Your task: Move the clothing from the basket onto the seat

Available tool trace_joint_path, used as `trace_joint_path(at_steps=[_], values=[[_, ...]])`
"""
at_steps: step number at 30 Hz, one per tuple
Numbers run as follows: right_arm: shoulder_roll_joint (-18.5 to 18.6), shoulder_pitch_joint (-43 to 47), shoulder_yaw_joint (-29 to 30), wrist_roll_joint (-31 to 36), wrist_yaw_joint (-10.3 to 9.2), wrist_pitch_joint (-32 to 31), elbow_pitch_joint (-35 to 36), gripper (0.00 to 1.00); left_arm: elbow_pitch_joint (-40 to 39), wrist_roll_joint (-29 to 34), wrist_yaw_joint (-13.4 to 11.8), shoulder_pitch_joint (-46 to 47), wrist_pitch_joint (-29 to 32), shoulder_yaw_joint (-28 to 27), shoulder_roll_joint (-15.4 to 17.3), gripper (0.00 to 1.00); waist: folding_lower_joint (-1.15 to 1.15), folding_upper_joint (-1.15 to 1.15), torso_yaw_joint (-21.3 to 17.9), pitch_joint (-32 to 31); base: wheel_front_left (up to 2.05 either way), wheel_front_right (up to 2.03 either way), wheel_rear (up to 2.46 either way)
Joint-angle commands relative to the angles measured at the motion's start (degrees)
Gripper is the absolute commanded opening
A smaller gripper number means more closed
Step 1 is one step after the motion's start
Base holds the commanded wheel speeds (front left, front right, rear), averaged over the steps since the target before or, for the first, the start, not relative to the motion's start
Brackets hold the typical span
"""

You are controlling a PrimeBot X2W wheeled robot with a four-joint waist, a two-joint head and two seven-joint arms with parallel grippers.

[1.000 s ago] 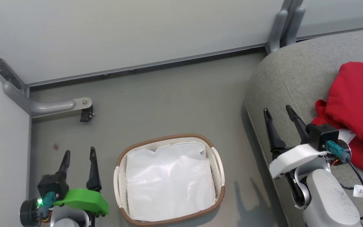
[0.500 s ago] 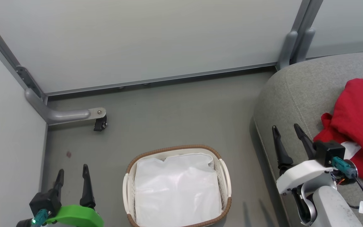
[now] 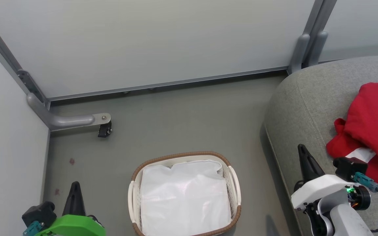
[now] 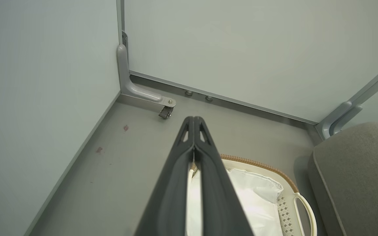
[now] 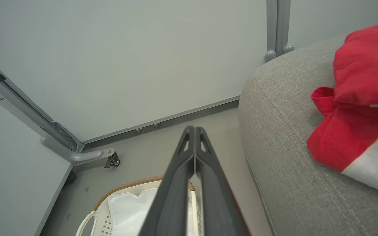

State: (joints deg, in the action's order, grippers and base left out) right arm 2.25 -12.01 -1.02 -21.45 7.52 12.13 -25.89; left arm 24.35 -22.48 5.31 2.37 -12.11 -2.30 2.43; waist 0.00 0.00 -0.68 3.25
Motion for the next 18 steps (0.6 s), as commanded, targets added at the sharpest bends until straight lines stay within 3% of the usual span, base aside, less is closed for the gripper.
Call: trace_joint_path(at_steps=[1,18], values=[[0.23,-0.21,0.39,-2.64,-0.01,-0.48,1.49,0.00,-1.30,-2.68,0.31,0.89,0.51,-0.43,0.20,0.00,0.00,0.00,0.01,-0.04,0.00,0.00,0.00],[0.36,1.25,1.93,-18.28,-0.01,-4.51,4.08,0.00,-3.62,-18.04,0.75,1.59,4.51,-1.15,0.29,0.00,0.00,0.00,0.11,-0.49,0.00,0.00,0.00]])
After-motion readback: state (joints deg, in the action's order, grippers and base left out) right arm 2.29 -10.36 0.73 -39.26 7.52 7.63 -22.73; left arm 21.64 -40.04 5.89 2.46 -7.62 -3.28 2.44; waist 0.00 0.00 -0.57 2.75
